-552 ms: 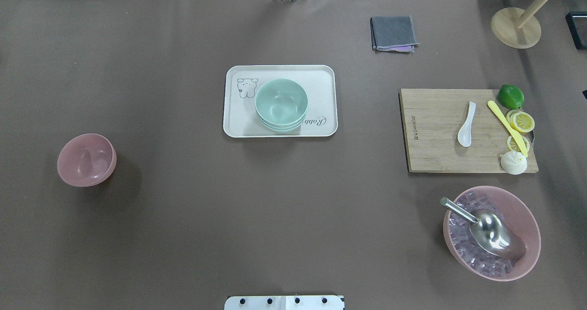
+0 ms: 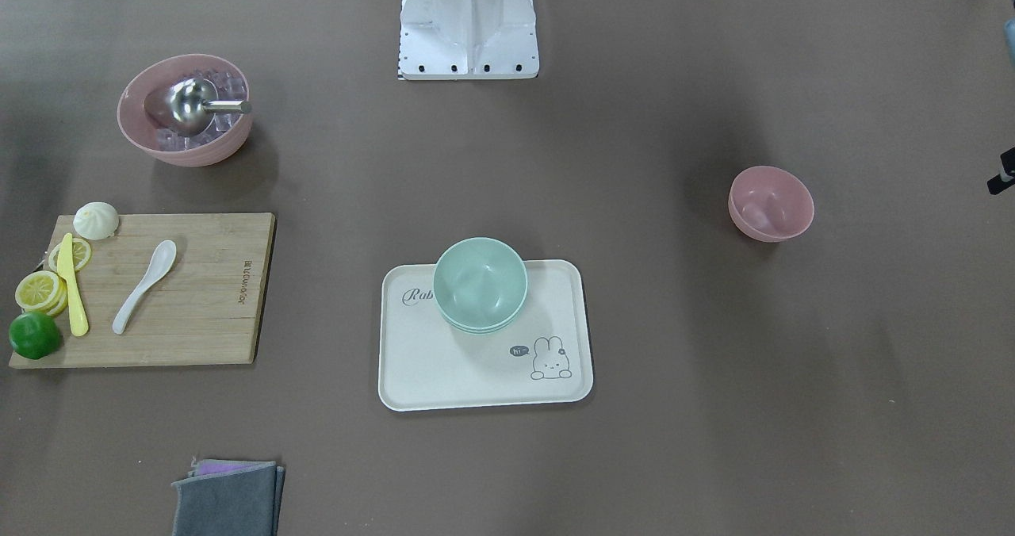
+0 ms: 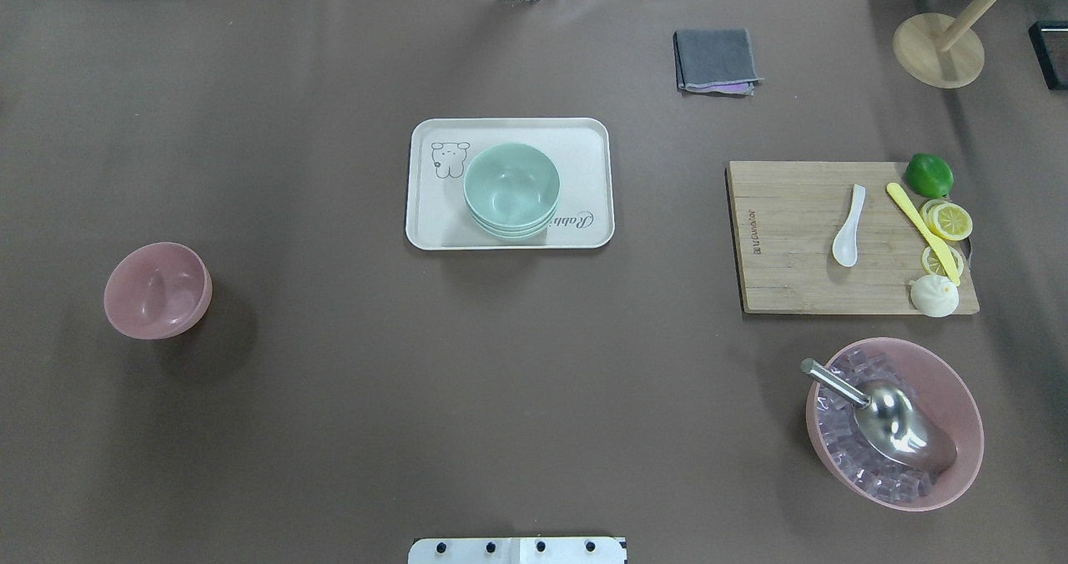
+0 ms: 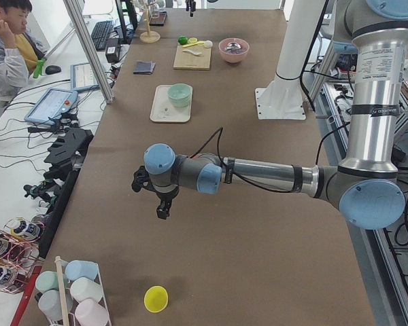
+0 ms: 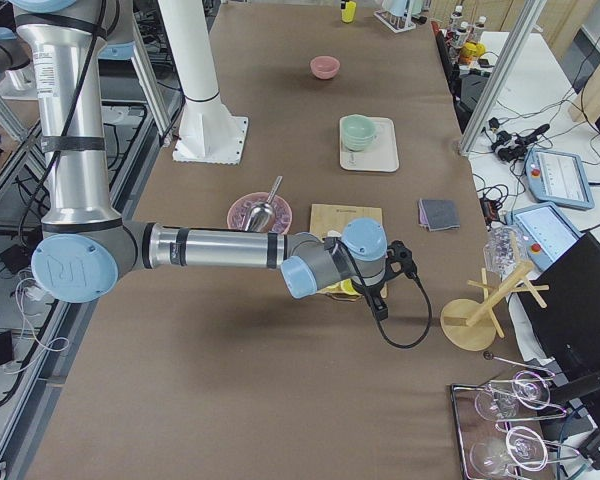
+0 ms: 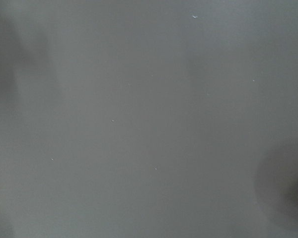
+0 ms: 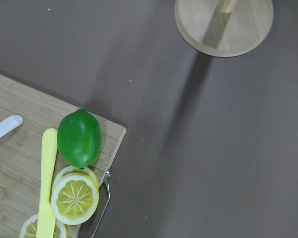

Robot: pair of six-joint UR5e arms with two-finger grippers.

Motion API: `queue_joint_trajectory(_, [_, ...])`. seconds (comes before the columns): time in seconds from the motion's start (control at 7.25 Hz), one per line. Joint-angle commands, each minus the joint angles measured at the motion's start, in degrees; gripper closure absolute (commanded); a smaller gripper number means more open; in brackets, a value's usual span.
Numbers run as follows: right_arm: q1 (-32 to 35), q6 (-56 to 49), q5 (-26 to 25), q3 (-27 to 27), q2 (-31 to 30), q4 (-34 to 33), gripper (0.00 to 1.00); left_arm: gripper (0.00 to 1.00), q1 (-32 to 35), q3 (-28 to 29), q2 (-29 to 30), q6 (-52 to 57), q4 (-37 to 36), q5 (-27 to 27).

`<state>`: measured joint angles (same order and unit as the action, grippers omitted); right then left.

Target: Stack pink bowl on green and place spoon

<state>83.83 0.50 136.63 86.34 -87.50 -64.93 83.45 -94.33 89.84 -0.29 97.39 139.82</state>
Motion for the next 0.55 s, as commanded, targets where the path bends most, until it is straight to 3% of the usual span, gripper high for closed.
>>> queue_joint_trajectory(0.0, [6.06,-0.32,1.98,0.93,1.63,-8.15,0.00,0.02,-0.04,-0.15,-0.63,-0.24,-0.01,0.28])
queue_joint_trajectory(0.41, [6.35,-0.32,0.23,2.34,5.48,-26.41,0.00,0.02,-0.04,-0.15,-0.81,-0.94,-0.10,0.71])
